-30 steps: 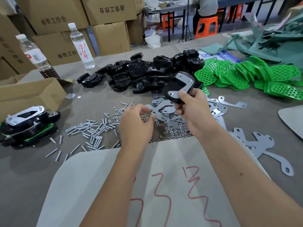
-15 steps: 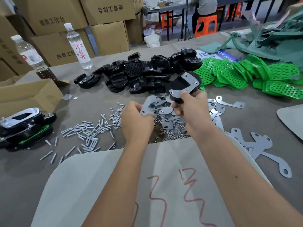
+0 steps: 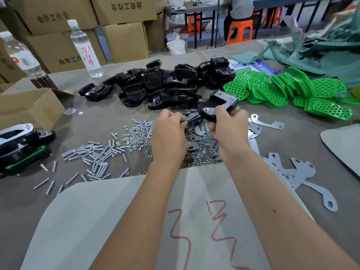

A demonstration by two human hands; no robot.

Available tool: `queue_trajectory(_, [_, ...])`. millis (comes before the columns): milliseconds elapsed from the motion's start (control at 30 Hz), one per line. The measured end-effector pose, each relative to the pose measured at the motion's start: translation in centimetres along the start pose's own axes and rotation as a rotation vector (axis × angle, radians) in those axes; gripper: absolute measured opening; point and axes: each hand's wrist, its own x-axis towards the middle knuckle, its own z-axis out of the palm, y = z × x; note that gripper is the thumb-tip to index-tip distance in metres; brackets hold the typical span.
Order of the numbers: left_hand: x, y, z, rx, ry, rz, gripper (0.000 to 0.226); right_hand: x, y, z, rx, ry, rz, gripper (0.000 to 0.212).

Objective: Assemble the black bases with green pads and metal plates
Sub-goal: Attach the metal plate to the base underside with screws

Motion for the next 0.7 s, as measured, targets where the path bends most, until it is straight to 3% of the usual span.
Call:
queue_trajectory(200, [0.1,-0.7,-2.1,-0.192,0.160,-0.144,0.017,0.0,0.4,0.0,-0.005,-0.004,0.098,0.015])
queue_trajectory(300, [0.0,-1.0,-3.2,-0.561,0.110,-0.376,0.021,-0.1,0.6,0.3,-0.064,-0.069,0.096,0.012])
queue_trajectory(433, [-0.7,-2.4,-4.8,-1.110,0.062,-0.670,0.008,-0.7,1.0,0.7,-0.143,-0.190,0.038,0.009])
queue_trajectory(533, [-1.7,-3.3,-5.7,-1.172,-0.026,-0.639,0.010,-1.2,1.4,1.0,-0.207,-0.317,-0.030,0.009])
queue_trajectory(700, [-1.8,-4.1,-6.3,-1.055,-0.192,-0.568,0.008,-1.9,2.0,1.1,-0.336,-0.528,-0.131,0.010])
